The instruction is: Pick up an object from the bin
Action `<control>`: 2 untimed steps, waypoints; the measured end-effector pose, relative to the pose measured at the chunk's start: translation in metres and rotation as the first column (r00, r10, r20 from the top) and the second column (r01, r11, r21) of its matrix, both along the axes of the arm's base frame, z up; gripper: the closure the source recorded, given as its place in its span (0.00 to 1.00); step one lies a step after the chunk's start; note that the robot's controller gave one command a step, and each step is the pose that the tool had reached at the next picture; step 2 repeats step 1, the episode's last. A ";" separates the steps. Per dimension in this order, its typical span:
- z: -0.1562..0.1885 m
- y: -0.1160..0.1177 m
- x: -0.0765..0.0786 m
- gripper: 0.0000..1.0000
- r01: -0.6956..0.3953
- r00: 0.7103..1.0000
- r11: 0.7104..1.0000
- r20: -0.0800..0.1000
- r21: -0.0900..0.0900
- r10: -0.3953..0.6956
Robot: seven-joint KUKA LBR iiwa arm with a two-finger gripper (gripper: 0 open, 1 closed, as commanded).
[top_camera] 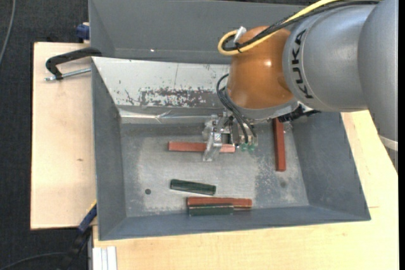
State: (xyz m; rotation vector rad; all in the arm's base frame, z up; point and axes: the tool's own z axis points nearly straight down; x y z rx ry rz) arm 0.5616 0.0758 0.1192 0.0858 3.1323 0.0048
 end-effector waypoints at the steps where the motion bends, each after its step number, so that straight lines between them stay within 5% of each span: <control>1: 0.005 0.000 0.001 1.00 0.000 1.000 1.000 0.001 0.000 0.000; 2: 0.005 0.000 0.001 1.00 0.000 1.000 1.000 0.001 0.000 0.000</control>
Offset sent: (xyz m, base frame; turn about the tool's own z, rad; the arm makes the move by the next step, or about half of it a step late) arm 0.0001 -0.0001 0.0234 0.0000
